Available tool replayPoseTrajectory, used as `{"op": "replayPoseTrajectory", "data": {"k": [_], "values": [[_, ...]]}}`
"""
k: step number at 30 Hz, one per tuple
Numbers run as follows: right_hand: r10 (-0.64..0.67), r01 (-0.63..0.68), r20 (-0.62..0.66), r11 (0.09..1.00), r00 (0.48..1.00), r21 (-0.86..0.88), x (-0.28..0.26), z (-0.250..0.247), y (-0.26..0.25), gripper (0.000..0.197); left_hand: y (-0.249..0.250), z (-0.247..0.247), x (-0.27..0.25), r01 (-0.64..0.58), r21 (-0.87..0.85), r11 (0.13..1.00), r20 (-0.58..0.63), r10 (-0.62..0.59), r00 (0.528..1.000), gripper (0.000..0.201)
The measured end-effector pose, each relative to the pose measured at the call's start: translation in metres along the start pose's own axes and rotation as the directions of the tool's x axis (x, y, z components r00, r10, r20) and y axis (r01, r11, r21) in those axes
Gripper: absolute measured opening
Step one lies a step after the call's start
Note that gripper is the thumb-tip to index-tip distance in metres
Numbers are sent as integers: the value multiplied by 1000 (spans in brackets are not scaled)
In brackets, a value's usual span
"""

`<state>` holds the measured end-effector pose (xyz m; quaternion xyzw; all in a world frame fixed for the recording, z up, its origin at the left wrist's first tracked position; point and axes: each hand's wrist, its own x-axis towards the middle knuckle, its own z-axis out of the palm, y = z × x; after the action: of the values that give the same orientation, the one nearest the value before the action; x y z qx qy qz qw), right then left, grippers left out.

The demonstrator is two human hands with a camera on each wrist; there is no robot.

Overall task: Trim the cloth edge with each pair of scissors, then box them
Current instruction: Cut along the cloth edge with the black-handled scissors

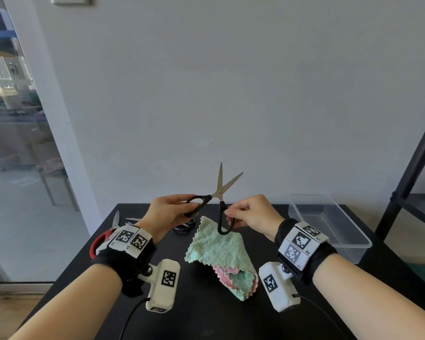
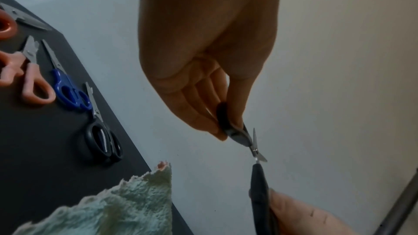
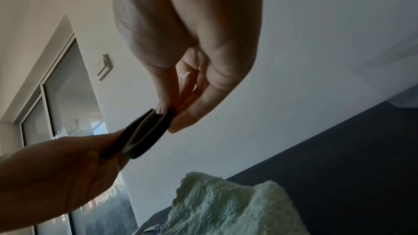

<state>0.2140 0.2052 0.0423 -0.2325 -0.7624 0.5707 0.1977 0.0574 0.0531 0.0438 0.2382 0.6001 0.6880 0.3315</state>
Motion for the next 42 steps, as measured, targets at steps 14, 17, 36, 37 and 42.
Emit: {"op": "replayPoseTrajectory", "data": {"k": [14, 17, 36, 37, 42], "values": [[-13, 7, -59, 995, 998, -98, -9, -19, 6, 15, -8, 33, -2, 44, 308, 950, 136, -90, 987, 26], [-9, 2, -56, 994, 998, -113, -10, -19, 9, 17, -9, 36, -3, 62, 326, 943, 132, -111, 985, 23], [16, -17, -11, 998, 1000, -61, -5, 3, 16, 20, -15, 28, -10, 83, 346, 934, 142, -140, 980, 19], [8, -8, -7, 999, 1000, -53, -5, 2, 15, 19, -13, 30, -10, 80, 352, 933, 147, -140, 979, 18], [-54, 45, -54, 987, 997, -152, -1, -10, 0, 32, -2, 52, -5, 82, 356, 931, 180, -154, 971, 19]]}}
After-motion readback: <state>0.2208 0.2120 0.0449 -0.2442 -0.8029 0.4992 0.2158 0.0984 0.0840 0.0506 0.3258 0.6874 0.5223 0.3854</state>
